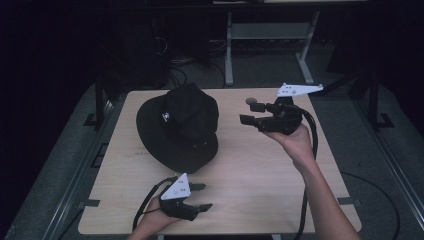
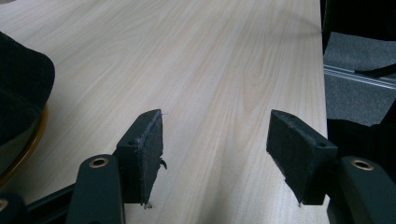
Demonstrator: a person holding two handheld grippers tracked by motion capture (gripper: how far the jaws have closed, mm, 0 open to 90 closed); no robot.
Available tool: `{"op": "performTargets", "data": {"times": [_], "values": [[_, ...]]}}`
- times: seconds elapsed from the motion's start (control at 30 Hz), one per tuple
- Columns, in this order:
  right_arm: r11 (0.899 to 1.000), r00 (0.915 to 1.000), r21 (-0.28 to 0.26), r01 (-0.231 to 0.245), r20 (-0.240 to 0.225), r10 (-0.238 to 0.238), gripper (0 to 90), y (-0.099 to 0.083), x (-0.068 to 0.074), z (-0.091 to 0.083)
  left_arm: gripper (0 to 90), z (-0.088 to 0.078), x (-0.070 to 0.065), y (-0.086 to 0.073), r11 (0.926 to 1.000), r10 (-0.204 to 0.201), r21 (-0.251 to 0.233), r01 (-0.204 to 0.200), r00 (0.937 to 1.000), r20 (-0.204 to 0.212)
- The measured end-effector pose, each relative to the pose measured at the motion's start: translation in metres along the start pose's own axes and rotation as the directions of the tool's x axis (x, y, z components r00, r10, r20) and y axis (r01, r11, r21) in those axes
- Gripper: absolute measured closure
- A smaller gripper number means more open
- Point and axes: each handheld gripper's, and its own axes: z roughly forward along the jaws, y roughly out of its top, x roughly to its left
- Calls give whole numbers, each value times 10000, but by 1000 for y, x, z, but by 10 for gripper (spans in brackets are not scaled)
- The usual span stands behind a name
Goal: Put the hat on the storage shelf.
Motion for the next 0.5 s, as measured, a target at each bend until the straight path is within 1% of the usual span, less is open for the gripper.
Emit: {"op": "performTargets", "data": {"times": [0.27,0.3,0.33,0.43,0.5], "values": [[9997,9997,83,-219,85,218,315,-18,-4,-10,343,0,1,0,9999,-96,48,97,9999,-83],[9996,9996,77,-258,101,257,309,-21,-5,-11,340,0,1,0,10000,-89,40,89,9999,-93],[9996,9996,92,-278,88,277,308,-23,-5,-12,338,-1,2,0,10000,20,56,-19,9999,-115],[9993,9994,157,-337,131,335,300,-29,-6,-14,332,-1,2,0,10000,-83,50,84,9999,-110],[9991,9992,154,-386,126,384,299,-33,-6,-15,330,-1,2,0,10000,-71,46,71,9999,-110]]}}
